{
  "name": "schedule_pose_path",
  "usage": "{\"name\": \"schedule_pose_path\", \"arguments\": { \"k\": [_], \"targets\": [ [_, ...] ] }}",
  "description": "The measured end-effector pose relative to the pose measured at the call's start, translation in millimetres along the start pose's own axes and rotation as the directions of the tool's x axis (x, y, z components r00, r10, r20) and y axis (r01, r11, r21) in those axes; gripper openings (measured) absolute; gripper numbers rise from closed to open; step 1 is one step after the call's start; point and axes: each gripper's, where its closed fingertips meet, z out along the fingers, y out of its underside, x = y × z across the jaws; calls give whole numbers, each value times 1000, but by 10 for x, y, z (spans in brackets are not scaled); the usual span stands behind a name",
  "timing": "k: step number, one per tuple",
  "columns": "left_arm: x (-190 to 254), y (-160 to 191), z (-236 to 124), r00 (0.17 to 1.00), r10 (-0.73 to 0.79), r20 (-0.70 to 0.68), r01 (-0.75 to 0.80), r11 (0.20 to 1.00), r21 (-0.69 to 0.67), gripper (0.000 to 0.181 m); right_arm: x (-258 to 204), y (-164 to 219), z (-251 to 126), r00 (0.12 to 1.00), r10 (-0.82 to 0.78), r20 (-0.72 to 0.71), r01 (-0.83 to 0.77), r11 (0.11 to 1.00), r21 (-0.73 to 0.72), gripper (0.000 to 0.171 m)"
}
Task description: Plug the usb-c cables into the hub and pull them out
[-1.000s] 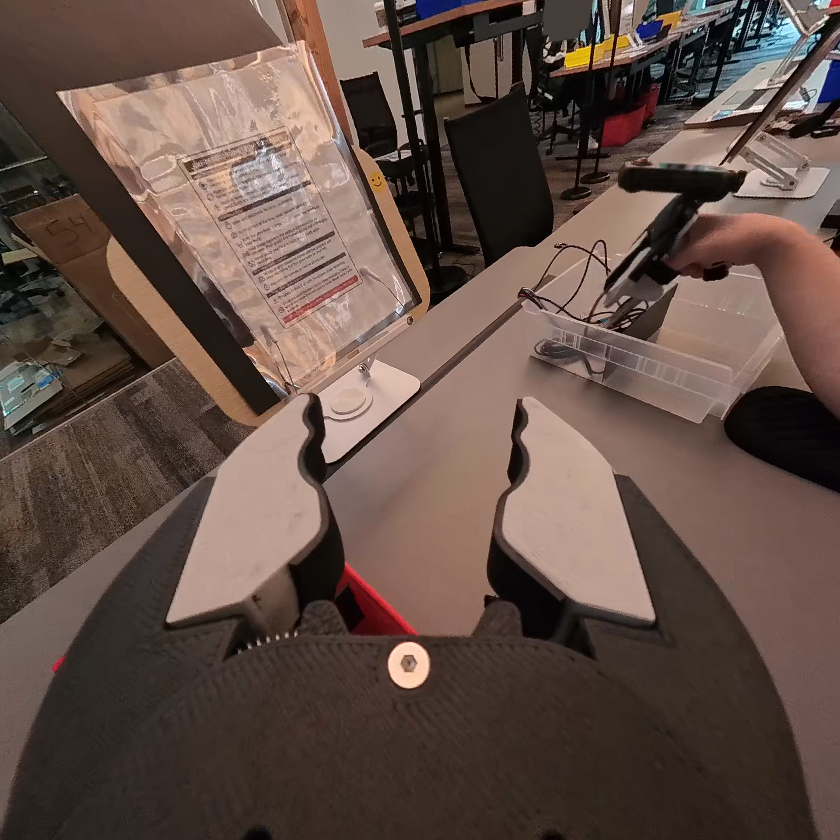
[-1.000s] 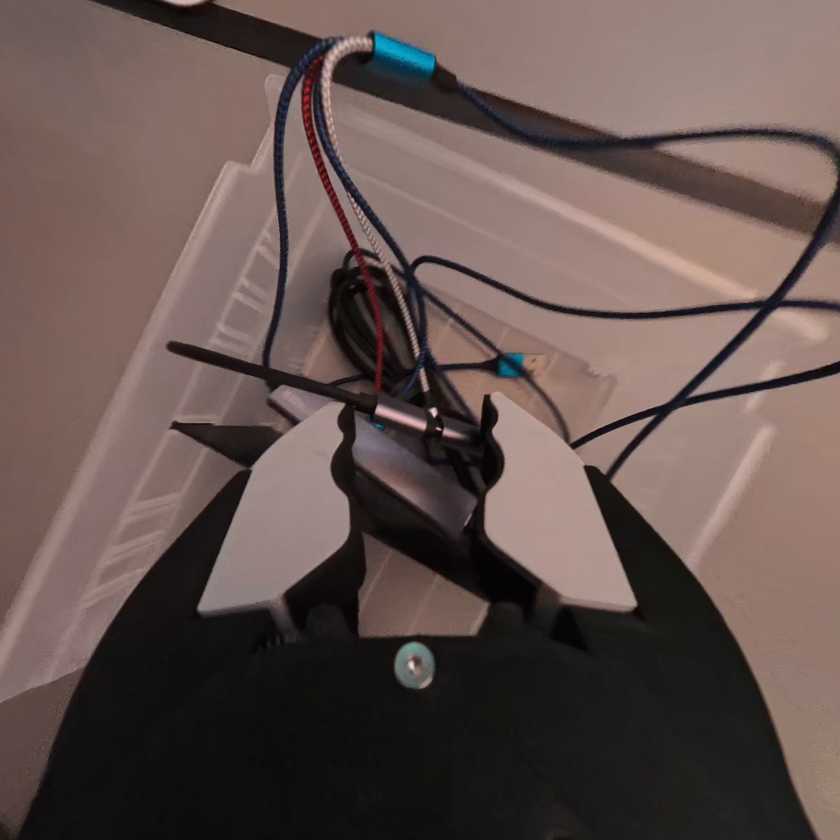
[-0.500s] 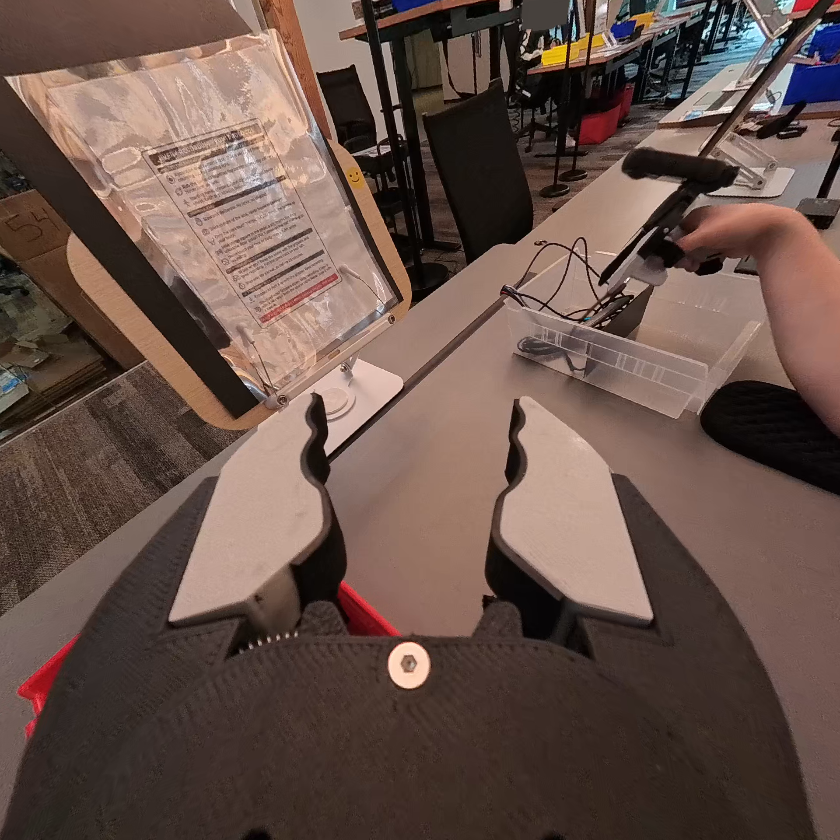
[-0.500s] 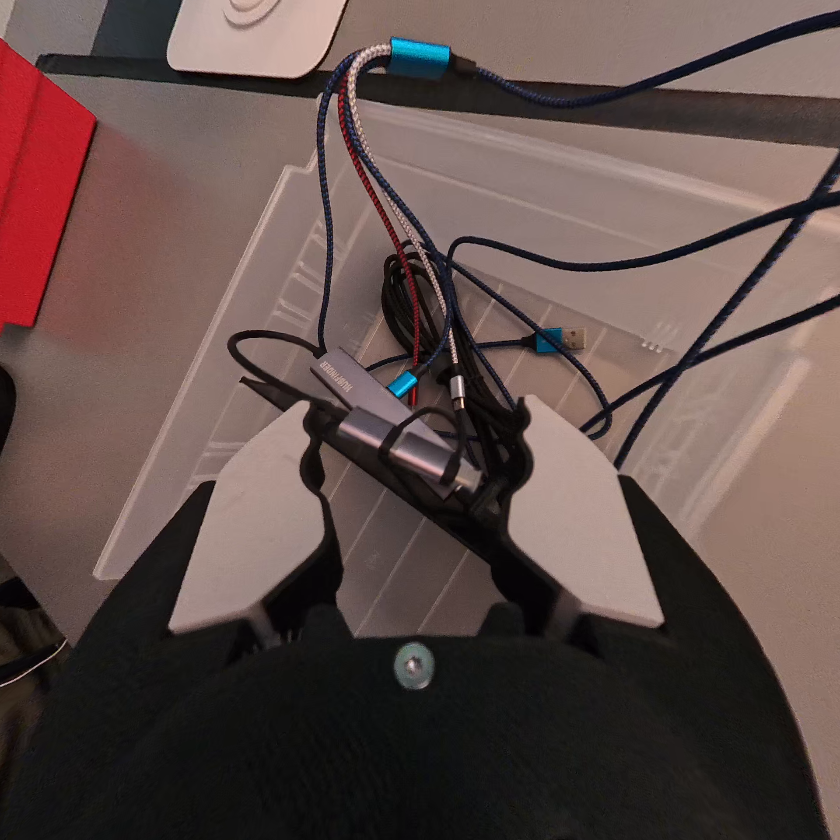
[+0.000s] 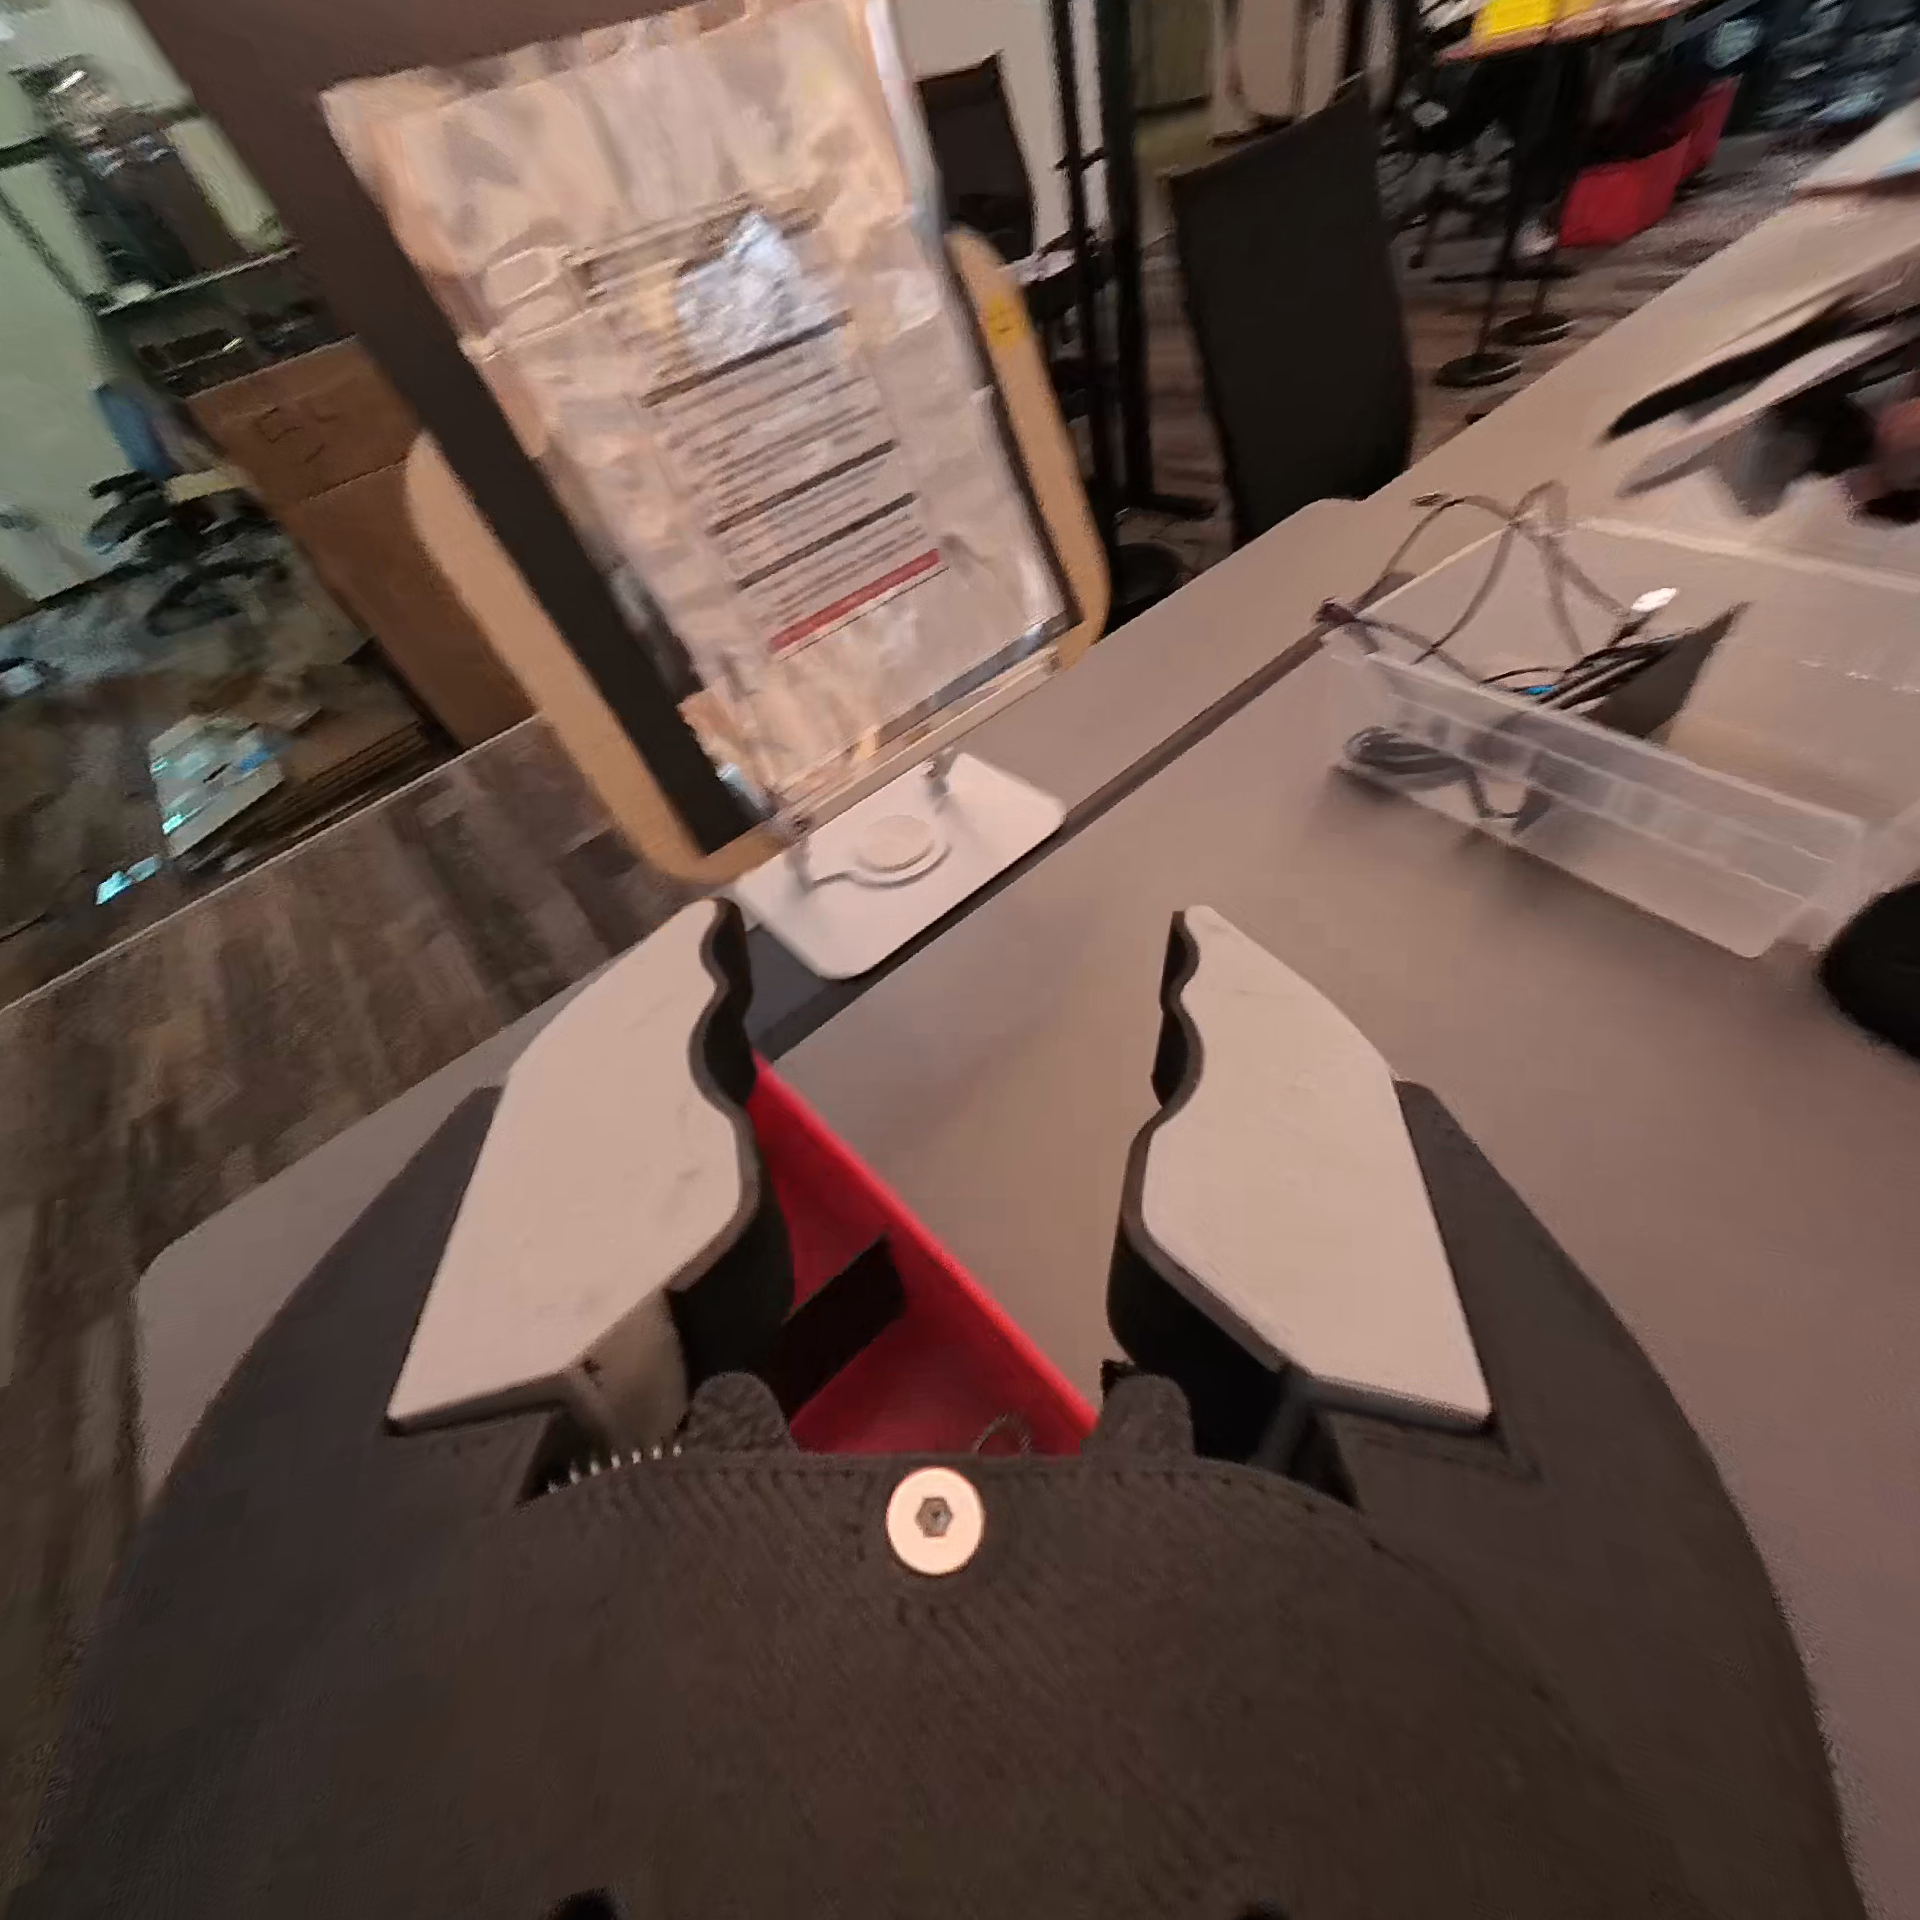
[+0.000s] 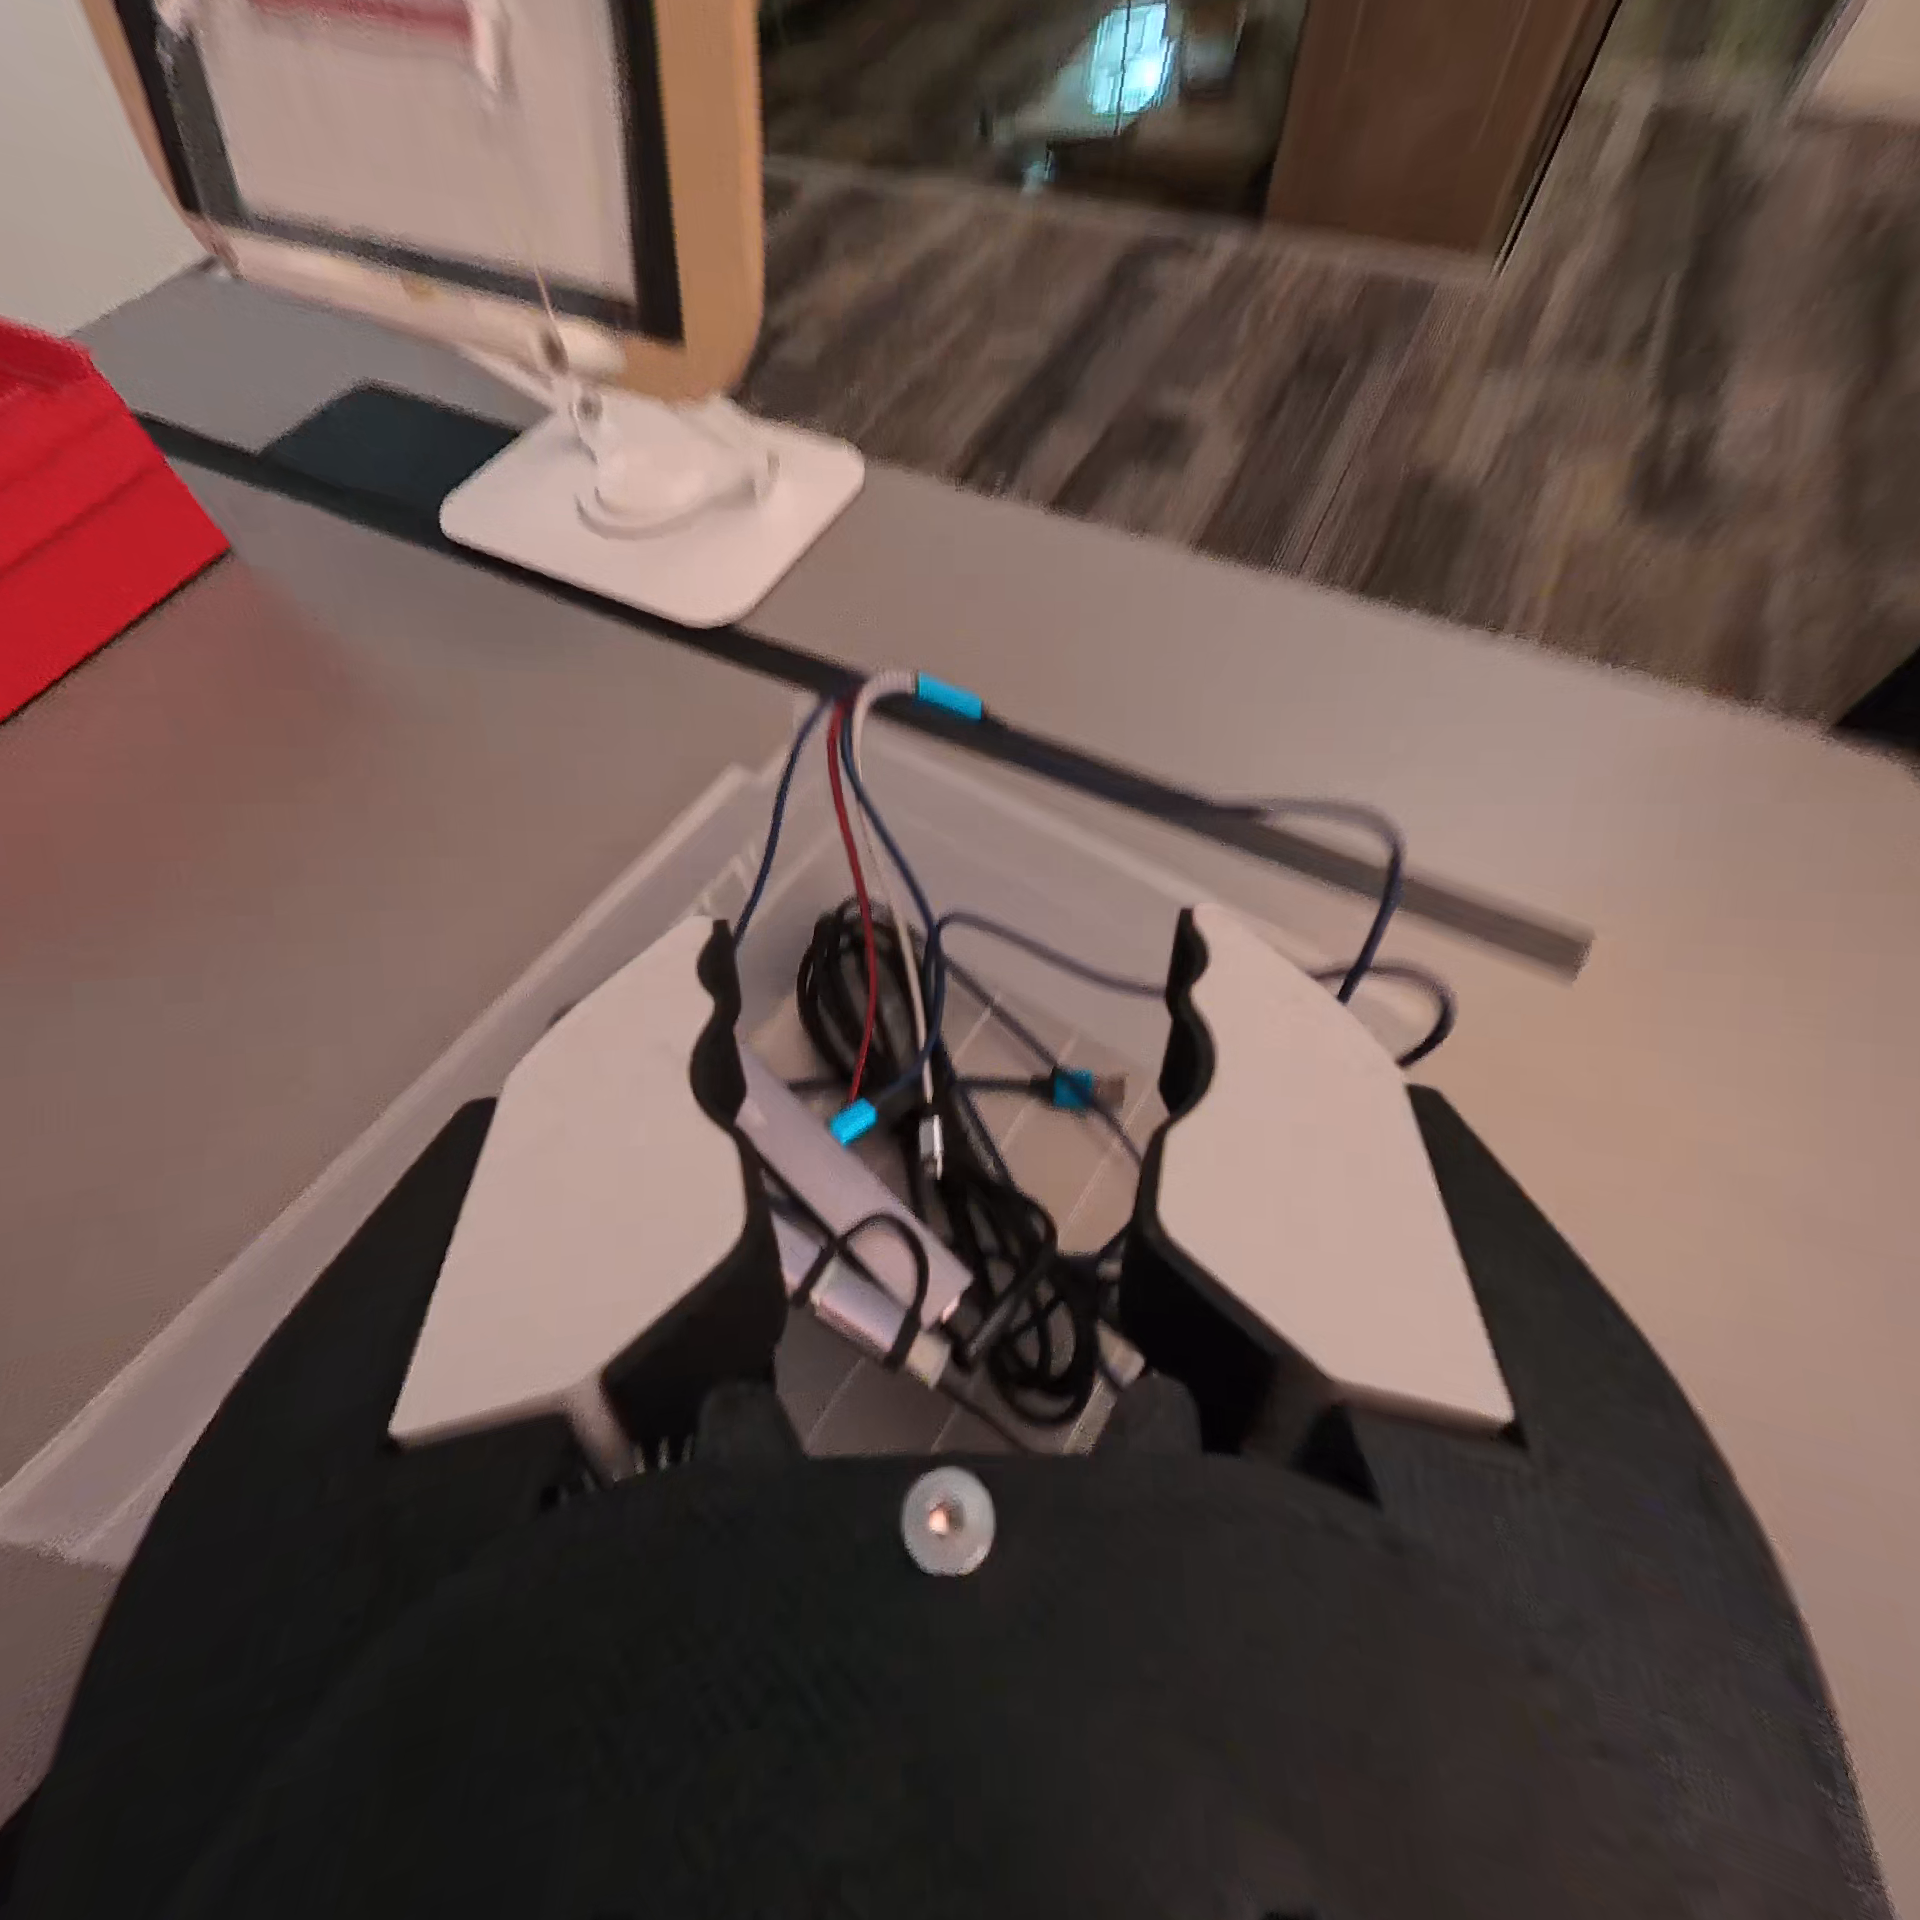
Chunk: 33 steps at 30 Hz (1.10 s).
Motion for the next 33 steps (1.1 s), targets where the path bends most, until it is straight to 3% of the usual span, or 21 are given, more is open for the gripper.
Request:
{"name": "schedule_pose_path", "arguments": {
  "k": [2,5,9,13,17,26,33],
  "targets": [
    [-231,274,-56,994,-50,95,62,990,-126,71,-108,-306,-113,996,-86,-40,90,988,123,81],
    [-544,825,-141,972,-108,208,181,909,-376,64,-354,-696,-309,973,-203,-113,228,928,294,81],
    [-699,1234,-135,956,-188,227,279,824,-492,57,-616,-982,-512,908,-317,-273,408,816,410,80],
    [-521,1859,-209,967,-208,147,246,614,-750,60,-796,-1080,-575,863,-382,-330,499,747,439,77],
    [-363,2297,-226,959,-274,71,188,429,-883,56,-785,-1039,-512,859,-395,-326,505,757,415,77],
    [-138,2648,10,876,-460,-148,59,407,-911,50,-679,-940,-438,882,-368,-294,463,796,390,77],
    [-71,2704,14,826,-519,-219,33,433,-901,46,-665,-867,-349,881,-384,-276,465,812,352,77]
  ]
}}
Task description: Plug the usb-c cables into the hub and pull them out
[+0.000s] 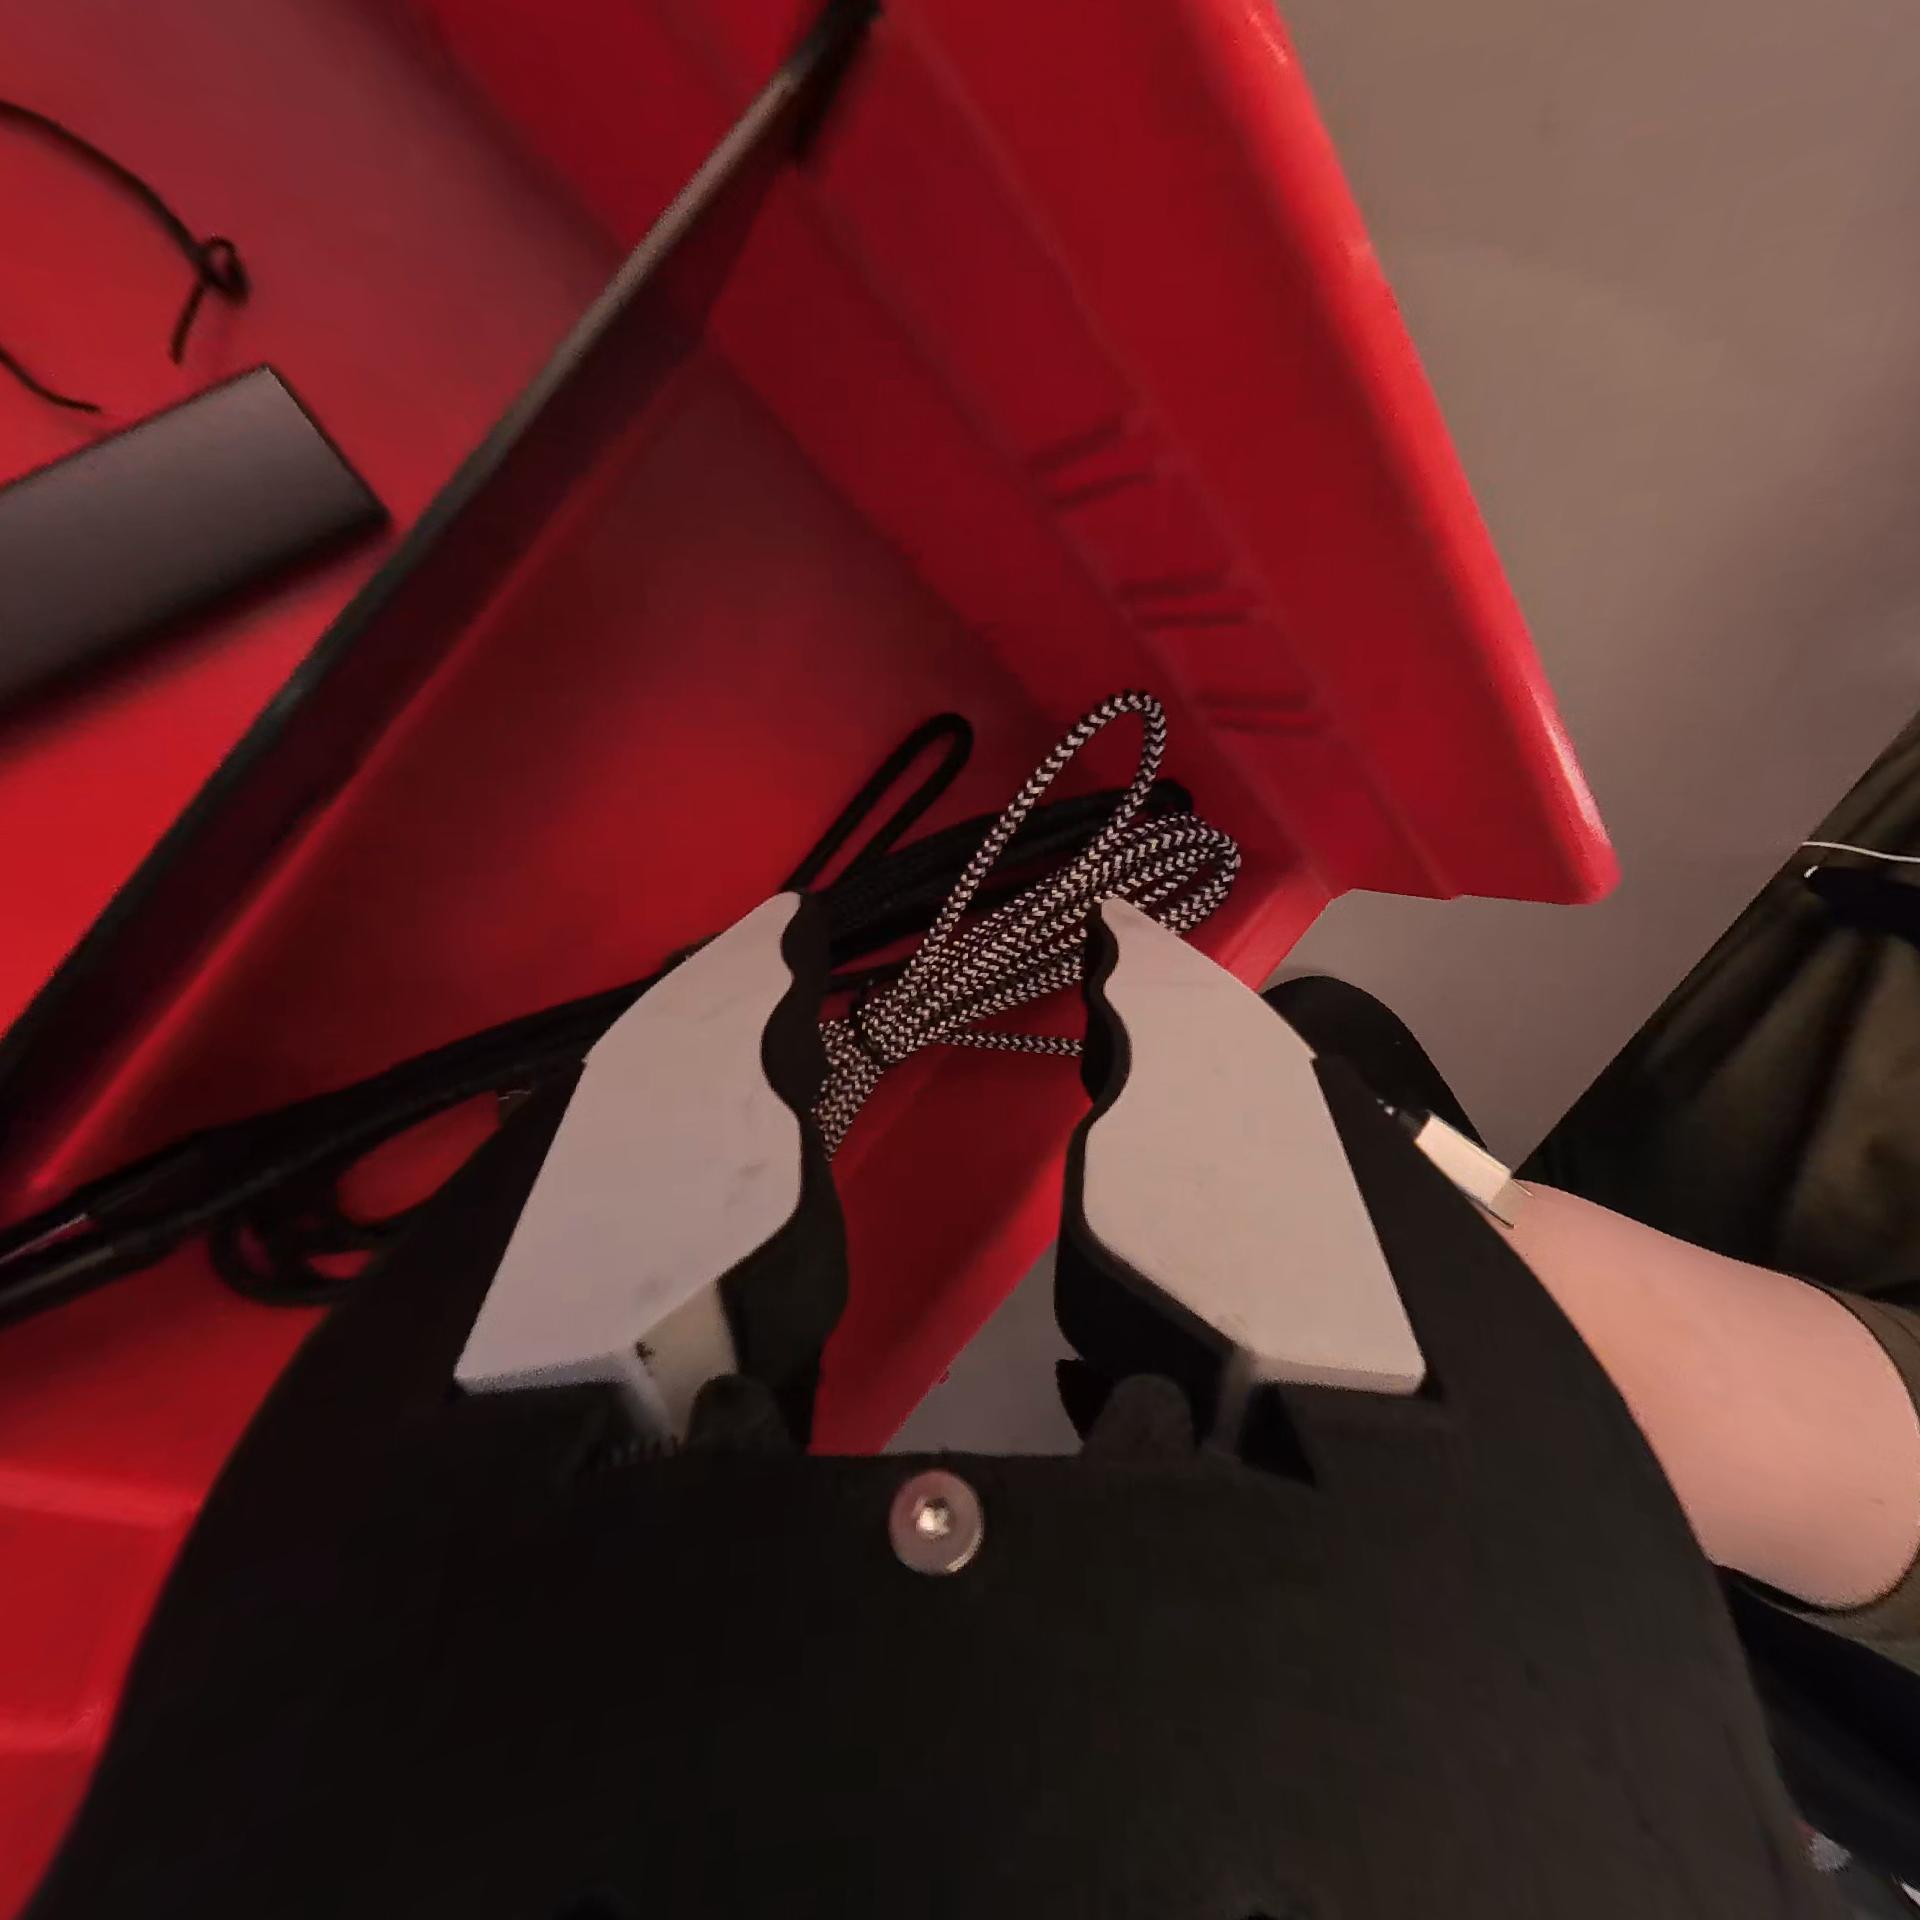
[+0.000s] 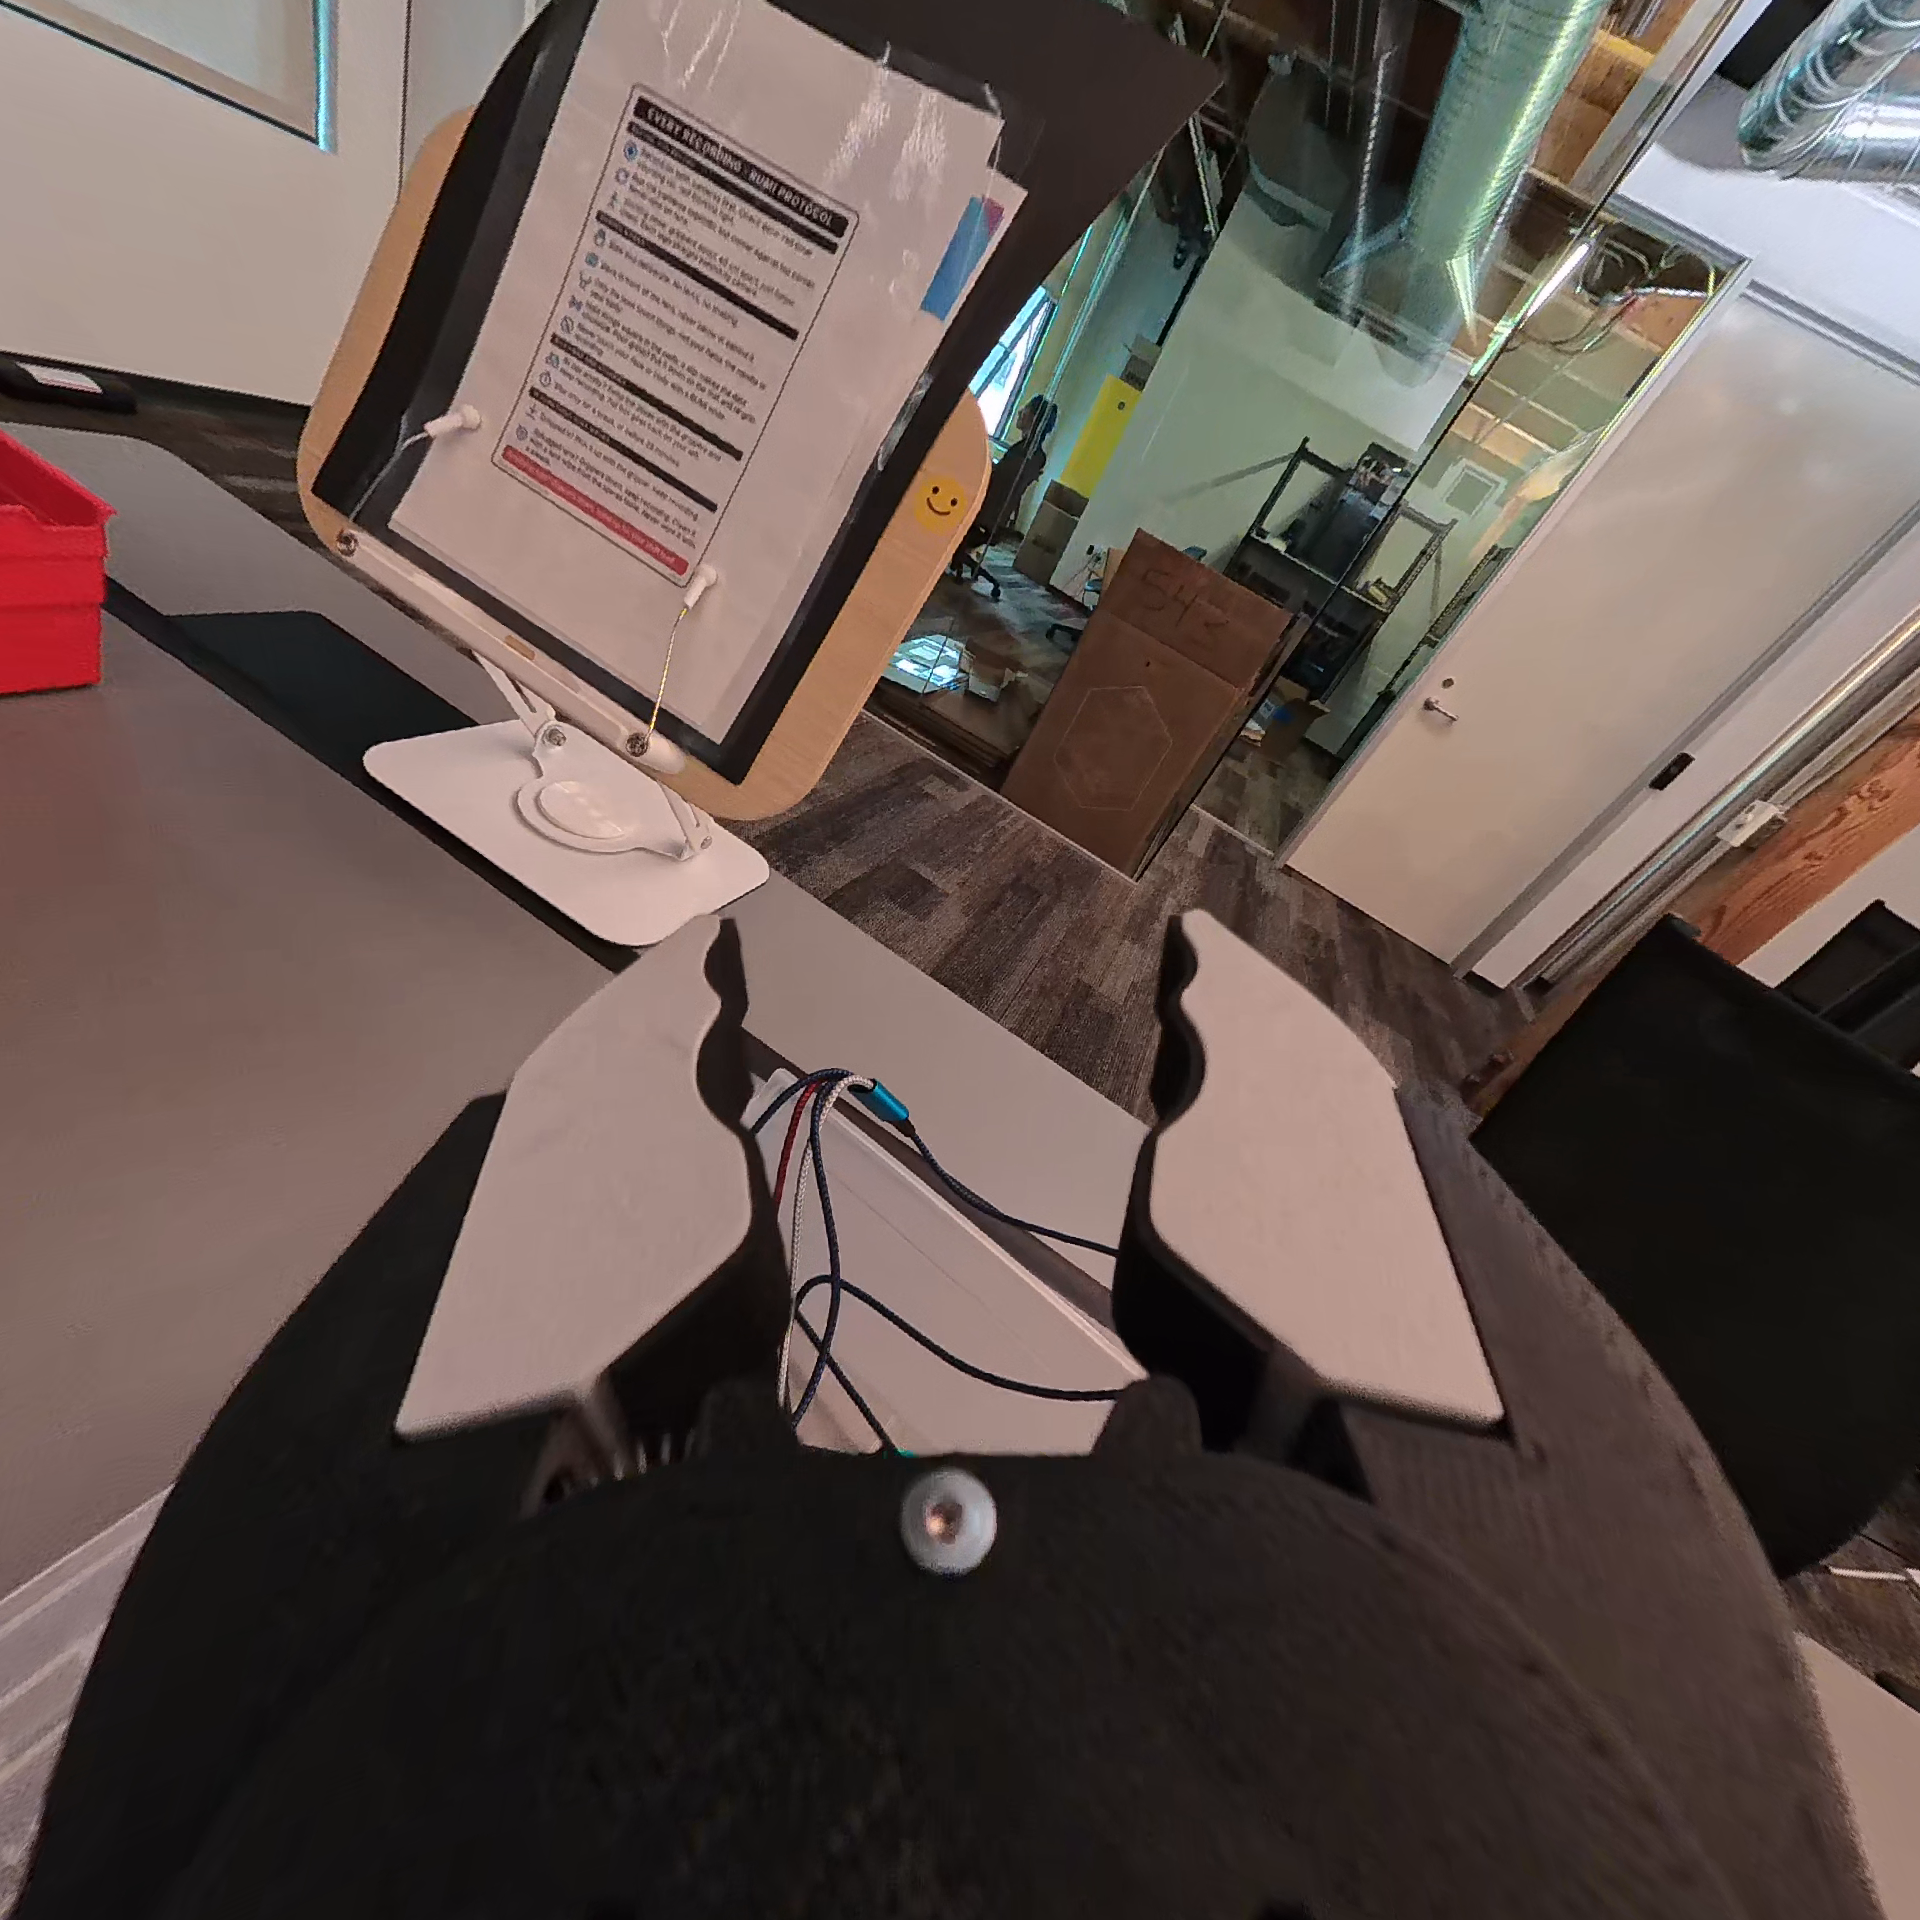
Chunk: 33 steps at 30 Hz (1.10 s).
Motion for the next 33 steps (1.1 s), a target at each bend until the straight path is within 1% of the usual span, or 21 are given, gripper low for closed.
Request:
{"name": "schedule_pose_path", "arguments": {
  "k": [9,17,26,30,31,32,33],
  "targets": [
    [-32,24,101,998,-7,-69,6,1000,-10,45,-35,86,52,1000,-17,12,18,999,-35,77],
    [-5,72,84,998,-7,-68,5,1000,-22,38,1,140,68,1000,-13,-2,13,998,-54,77],
    [2,69,118,995,13,-94,-15,1000,-20,38,-1,186,82,1000,-21,0,21,997,-72,77],
    [-5,72,92,997,5,-74,-8,999,-42,30,-1,224,98,1000,-29,-1,29,996,-87,77],
    [-8,71,79,998,-7,-67,4,999,-52,25,0,233,101,1000,-30,-1,30,995,-91,77],
    [-1,65,61,998,-12,-65,9,998,-55,13,0,241,103,1000,-32,-1,31,995,-94,77],
    [23,70,41,997,-16,-69,11,998,-66,11,1,249,103,999,-33,0,33,995,-96,77]
  ]
}}
